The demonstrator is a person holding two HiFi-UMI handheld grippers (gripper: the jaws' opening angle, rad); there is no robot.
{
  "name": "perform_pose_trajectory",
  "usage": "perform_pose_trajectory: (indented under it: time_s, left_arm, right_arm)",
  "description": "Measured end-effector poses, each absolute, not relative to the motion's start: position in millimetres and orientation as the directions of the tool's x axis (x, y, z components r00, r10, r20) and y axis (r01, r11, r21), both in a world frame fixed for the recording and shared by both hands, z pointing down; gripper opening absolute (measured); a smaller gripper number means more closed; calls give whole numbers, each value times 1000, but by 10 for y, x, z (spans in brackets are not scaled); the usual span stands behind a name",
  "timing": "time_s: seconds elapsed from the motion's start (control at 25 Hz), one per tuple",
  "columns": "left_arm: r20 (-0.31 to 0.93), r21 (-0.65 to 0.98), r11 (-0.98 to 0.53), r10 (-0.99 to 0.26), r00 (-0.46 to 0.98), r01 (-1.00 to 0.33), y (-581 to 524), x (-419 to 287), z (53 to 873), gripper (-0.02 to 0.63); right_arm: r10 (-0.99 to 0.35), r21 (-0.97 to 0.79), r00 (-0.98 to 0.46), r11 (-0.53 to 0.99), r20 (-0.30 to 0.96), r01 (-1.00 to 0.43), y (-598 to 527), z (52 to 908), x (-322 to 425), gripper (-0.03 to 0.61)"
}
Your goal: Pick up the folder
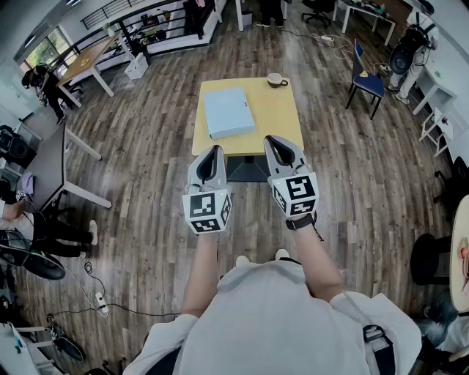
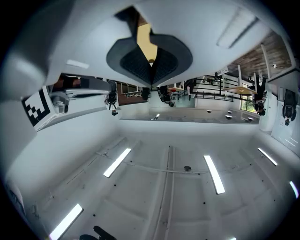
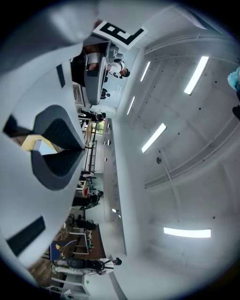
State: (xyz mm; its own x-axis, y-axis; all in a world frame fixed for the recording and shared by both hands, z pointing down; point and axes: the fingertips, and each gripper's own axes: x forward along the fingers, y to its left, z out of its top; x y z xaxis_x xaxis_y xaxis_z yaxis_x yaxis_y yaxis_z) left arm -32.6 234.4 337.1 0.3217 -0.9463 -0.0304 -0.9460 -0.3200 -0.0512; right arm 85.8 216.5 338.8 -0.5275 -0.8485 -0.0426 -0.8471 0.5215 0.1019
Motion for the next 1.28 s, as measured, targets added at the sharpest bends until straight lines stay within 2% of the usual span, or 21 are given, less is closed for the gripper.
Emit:
perform_pose_trajectory:
  time_s: [0.36,0.56,0.84,1.04,1.28]
  left_arm:
    - [-31,-26,-349,-936,349,-937,2312,-588,3462,11]
    - [-37,20,-329,-944,328,-944,2347,-818,3619,11]
    - [52,104,-295,-952,301,-950,2221,-994,4133,11]
    - [67,112,-249,-964,257,-962,1769,-1231,4253,11]
    - [70,54,-313,-946,316,-948,678,-1060,4117,11]
  right_arm:
    - [-857,50,-515,514,-29,-857,2101,3524,593,11]
    - [-827,103,-562,558,-19,-823,2206,3663,298,11]
    - [-816,82,-573,578,72,-812,2038,4085,172,11]
    - [-796,52,-600,604,85,-795,1492,4275,-6,11]
    - [-803,-10,-590,591,85,-807,327,4338,-21,11]
